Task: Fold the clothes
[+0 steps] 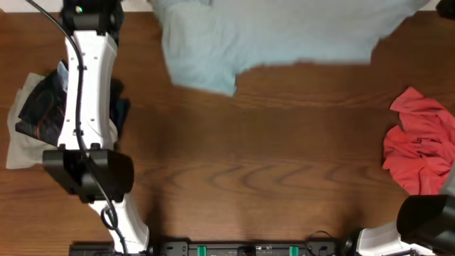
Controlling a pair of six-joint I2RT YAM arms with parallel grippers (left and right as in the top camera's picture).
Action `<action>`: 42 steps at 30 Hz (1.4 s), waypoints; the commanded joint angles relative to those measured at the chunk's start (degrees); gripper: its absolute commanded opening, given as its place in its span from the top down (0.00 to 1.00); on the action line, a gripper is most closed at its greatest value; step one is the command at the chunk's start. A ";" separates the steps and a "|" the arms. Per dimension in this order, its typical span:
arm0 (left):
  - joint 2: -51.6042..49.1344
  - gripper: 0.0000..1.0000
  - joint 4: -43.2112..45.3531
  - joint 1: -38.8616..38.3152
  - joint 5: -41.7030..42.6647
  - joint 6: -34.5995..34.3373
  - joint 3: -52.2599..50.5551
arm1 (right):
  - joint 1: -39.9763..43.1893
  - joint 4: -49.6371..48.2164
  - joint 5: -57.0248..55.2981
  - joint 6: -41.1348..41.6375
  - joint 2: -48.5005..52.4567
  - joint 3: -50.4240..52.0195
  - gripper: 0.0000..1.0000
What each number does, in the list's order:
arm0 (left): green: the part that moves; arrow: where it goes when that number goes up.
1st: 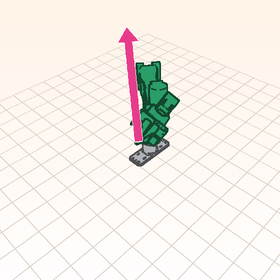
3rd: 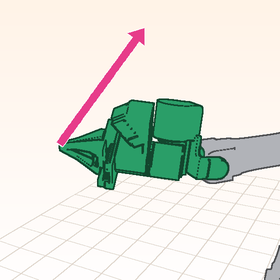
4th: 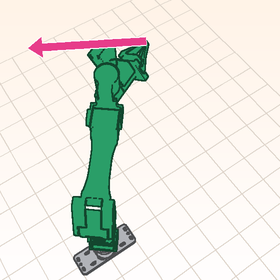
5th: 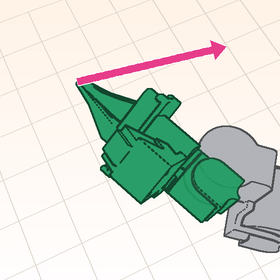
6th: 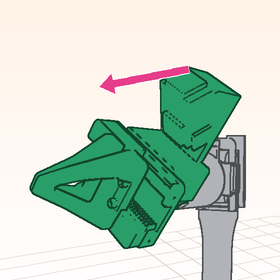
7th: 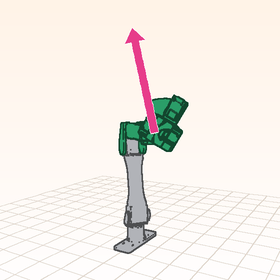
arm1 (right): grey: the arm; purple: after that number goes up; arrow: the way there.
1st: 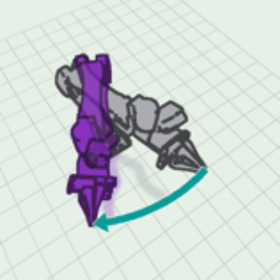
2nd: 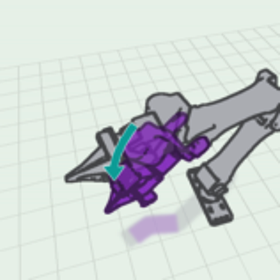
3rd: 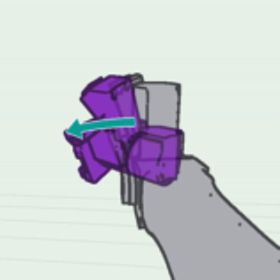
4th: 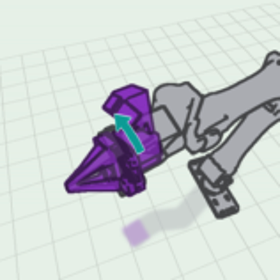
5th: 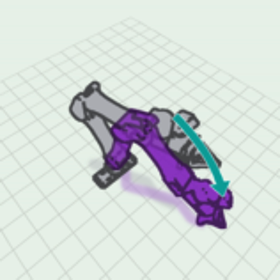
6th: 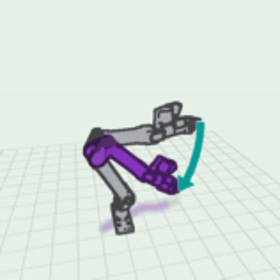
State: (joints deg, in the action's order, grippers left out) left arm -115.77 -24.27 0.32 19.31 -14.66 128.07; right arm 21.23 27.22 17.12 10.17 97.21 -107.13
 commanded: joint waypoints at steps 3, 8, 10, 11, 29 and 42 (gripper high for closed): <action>-1.05 0.94 -13.16 0.96 -2.38 5.79 5.11 | 0.11 8.76 -6.67 -4.57 -0.44 -1.70 0.99; -1.05 0.94 -32.04 0.74 -2.38 6.05 5.11 | 0.11 22.49 -15.69 -6.43 2.47 -1.31 0.99; -1.05 0.94 -39.98 0.50 -2.40 6.05 4.87 | 0.13 28.09 -18.51 -6.43 3.91 -1.16 0.99; -1.05 0.94 -44.50 0.46 -2.38 6.05 4.35 | 0.13 31.47 -19.69 -6.43 4.74 -1.01 0.99; -1.05 0.94 -63.08 -4.20 -2.40 6.27 -32.33 | 0.35 57.55 -27.91 -2.47 8.81 19.12 0.99; 5.44 0.94 -57.88 -4.42 -7.15 5.88 -53.51 | 2.12 53.27 -28.50 1.62 6.71 33.09 0.99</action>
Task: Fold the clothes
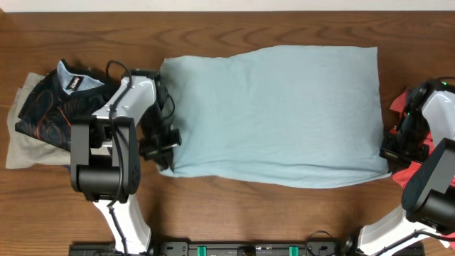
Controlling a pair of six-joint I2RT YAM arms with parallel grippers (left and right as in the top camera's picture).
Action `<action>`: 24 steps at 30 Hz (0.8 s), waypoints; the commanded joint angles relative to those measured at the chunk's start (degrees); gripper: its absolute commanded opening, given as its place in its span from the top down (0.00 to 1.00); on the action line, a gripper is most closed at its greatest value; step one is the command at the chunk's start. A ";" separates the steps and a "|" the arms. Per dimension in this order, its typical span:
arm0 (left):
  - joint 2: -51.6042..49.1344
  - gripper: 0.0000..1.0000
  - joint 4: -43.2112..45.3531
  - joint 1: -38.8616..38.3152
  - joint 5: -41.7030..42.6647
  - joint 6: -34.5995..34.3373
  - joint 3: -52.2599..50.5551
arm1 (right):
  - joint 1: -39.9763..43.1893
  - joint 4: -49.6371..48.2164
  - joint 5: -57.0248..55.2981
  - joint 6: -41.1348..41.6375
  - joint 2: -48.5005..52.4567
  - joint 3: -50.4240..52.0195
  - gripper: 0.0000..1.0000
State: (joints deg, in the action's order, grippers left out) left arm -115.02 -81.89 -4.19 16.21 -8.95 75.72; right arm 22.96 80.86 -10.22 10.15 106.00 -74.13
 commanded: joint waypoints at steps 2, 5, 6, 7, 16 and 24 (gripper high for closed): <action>7.06 0.94 0.26 0.09 -5.05 -0.50 -1.38 | 0.39 -0.52 -1.16 1.86 -3.72 0.09 0.99; 11.02 0.94 3.45 0.09 -5.09 -2.25 -1.36 | 0.37 -1.18 -0.87 2.03 -6.78 0.09 0.99; 12.15 0.94 4.48 0.09 -5.07 -2.58 -1.36 | 0.37 -1.44 -0.46 2.03 -8.02 0.09 0.99; 13.46 0.94 5.44 0.09 -4.94 -2.75 -1.33 | 0.37 -1.84 0.28 1.92 -9.31 0.09 0.99; 24.59 0.94 8.74 0.09 -4.92 -2.69 8.94 | 0.39 -7.63 14.84 -3.30 -23.37 -5.03 0.99; 35.50 0.94 18.75 0.09 -4.96 -2.69 17.73 | 0.39 -13.07 18.82 -3.39 -34.88 -16.31 0.99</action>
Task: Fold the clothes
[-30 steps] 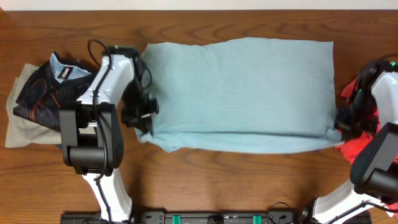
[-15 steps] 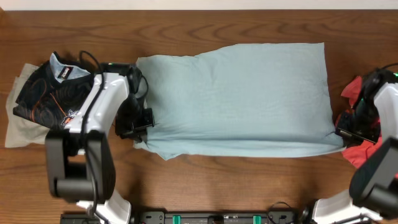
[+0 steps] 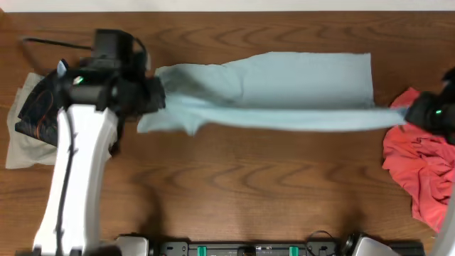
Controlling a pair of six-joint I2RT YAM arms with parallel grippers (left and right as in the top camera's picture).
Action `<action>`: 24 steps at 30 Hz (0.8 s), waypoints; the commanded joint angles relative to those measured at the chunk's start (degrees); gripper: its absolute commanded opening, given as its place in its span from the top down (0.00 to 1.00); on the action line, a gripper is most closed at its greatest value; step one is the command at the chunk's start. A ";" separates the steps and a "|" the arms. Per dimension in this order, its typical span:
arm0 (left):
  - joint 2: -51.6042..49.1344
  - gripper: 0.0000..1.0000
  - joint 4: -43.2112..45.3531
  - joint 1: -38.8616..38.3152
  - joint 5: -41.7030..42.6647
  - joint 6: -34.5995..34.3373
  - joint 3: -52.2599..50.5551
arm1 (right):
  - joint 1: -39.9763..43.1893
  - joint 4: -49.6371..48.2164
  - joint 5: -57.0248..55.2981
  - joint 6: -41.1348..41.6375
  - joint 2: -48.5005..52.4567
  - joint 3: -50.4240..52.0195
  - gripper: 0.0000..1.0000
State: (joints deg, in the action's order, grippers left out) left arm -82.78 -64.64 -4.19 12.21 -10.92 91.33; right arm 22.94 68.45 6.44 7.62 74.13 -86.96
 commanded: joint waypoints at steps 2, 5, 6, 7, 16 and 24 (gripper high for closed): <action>6.51 0.94 4.46 0.09 -1.09 -0.70 2.80 | 0.42 -1.75 2.16 -0.85 -4.92 -6.12 0.99; 10.86 0.94 7.87 0.09 -1.38 -0.26 3.63 | 0.42 -3.82 1.95 -1.07 -7.45 -9.64 0.99; 12.20 0.94 8.92 0.09 -1.38 -0.20 3.98 | 0.42 -4.66 1.95 -1.05 -8.13 -10.51 0.99; 13.49 0.94 9.97 0.09 -1.42 -0.02 4.44 | 0.42 -5.75 1.95 -1.05 -8.92 -11.47 0.99; 22.69 0.94 22.45 0.09 -4.35 -0.07 5.70 | 0.42 -17.18 -3.72 0.50 -13.09 -15.39 0.99; 16.13 0.94 24.37 0.09 -4.33 -0.07 5.66 | 0.35 -18.27 -4.11 0.48 -8.92 -15.37 0.99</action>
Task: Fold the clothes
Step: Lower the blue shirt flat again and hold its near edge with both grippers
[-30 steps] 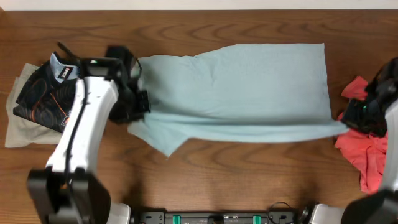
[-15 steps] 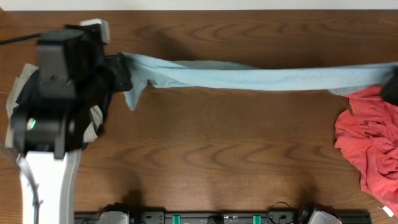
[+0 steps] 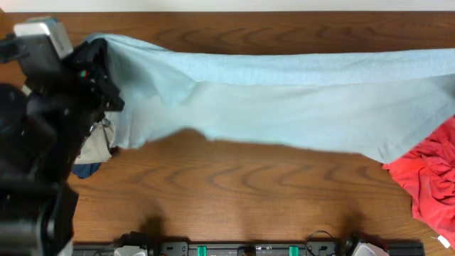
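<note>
A light blue garment hangs stretched across the whole width of the overhead view, raised close to the camera, with its lower edge sagging toward the table. My left gripper is at its upper left corner, shut on the cloth. The left arm looms large at the left edge. The garment's right end runs off the right edge of the frame, and my right gripper is out of view there.
A crumpled red garment lies at the right edge of the wooden table. At the left, a bit of a pile of clothes peeks out under the left arm. The rest of that pile is hidden.
The blue garment, then strung low between both grippers over the table's middle, now sits much higher and spreads wider. The left arm has risen toward the camera. The right gripper has left the view.
At first the blue garment lay at the far edge with the arms away from it. Then it lay flat mid-table with a gripper at each near corner. Then its near edge was lifted and pulled taut. Now it hangs high, stretched across the view.
</note>
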Controlling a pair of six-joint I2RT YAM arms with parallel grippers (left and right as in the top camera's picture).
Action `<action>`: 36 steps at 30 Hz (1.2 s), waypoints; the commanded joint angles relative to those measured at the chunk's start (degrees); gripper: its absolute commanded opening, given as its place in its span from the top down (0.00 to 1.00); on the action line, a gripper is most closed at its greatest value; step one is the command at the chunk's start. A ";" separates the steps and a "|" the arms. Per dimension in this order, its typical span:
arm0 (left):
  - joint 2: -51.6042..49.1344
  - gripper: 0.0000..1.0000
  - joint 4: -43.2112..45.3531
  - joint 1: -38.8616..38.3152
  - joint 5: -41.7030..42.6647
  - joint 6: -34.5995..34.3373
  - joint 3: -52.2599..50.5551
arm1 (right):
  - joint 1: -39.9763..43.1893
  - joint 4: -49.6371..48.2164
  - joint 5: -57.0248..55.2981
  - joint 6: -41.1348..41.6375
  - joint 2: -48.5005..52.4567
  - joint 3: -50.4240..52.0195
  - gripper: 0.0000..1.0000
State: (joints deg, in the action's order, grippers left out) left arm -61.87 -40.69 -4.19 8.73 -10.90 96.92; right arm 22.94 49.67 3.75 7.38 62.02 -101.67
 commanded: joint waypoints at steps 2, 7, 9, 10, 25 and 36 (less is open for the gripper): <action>-7.91 0.94 1.57 0.09 -0.85 -0.09 0.07 | 0.35 0.70 0.39 0.70 5.46 -0.66 0.99; -17.68 0.94 10.32 0.09 -0.70 0.20 0.39 | 0.28 -1.38 5.62 0.72 13.44 -0.66 0.99; -21.40 0.94 12.00 0.09 0.28 0.81 1.70 | -0.13 -3.52 6.60 0.76 16.28 -0.66 0.99; -24.39 0.94 12.50 0.09 1.03 0.83 3.43 | -0.59 -5.75 7.28 0.76 18.36 -0.66 0.99; -54.29 0.94 11.28 4.02 1.25 5.88 53.92 | -5.31 -43.39 -3.56 8.00 24.72 -0.70 0.99; -52.83 0.94 -23.82 5.05 5.42 4.00 55.54 | -5.16 -11.82 -9.09 1.53 23.58 -0.66 0.99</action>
State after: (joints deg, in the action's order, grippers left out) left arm -112.55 -58.15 0.47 14.68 -6.61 153.47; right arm 17.78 32.12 -0.03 10.85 84.90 -102.10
